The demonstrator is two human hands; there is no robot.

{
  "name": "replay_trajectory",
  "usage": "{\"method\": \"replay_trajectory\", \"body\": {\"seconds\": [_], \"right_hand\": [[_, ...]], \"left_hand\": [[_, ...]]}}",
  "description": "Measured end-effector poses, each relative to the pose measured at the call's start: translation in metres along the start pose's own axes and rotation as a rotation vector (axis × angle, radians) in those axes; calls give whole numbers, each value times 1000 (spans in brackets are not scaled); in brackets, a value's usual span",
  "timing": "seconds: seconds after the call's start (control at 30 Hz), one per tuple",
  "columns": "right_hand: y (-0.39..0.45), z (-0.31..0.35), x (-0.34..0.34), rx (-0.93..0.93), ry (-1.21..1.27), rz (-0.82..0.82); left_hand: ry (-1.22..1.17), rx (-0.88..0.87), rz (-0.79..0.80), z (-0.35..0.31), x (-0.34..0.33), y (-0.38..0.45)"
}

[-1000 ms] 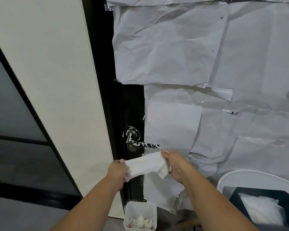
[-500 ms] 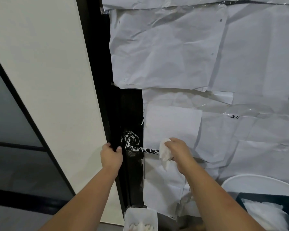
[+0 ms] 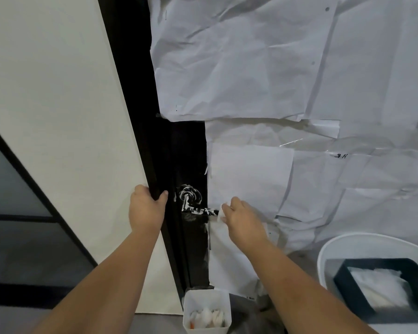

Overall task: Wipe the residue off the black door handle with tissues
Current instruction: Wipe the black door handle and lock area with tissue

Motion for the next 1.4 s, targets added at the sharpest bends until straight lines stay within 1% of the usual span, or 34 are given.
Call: {"method": "replay_trajectory", "body": {"seconds": [0.17,0.23,0.33,0.4,0.63,0.77,0.8,0.93,1.1,1.27,1.33,1.4], "right_hand": [[2,-1,-1,18,2,-90],[5,-3,-3,11,22,-107],[10,-8,-6,-25,122,-148],[7,-7,-6,-12,104,-175],[-2,-6,-10,8,25,-127],[10,-16,-10,-110,164,-125],[9,-16,-8,-116,166,-132],[-4,-7,0,-38,71,-221],[-2,-4,0,3,-29,-181],[6,-3,7,-66,28,-209],[-3,2,2,-23,-12,-189],[-12,11,-2,60,-13,-180]], "left_hand": [[108,-82,-8,-3,0,0],[127,-89,-5,-4,-1,-1],[136,-88,-1,-4,0,-3],[134,-94,-3,-4,0,-3],[128,-105,-5,-2,-2,-4],[149,-102,1,0,-3,-3],[156,-101,3,0,-3,-3],[174,-108,-1,1,-4,-3],[167,-100,7,0,-2,-4],[153,-105,13,0,-1,-5],[150,-106,15,0,-2,-4],[155,-103,14,0,-2,-4]]}}
Point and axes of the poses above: each hand's wrist, its own y-axis towards the middle knuckle, its own x-axis out of the back of the hand, z = x × y, the point moved 4 cm from there along y, towards the middle knuckle, and after that the axes turned 1 degree about x, right-handed, at the moved point
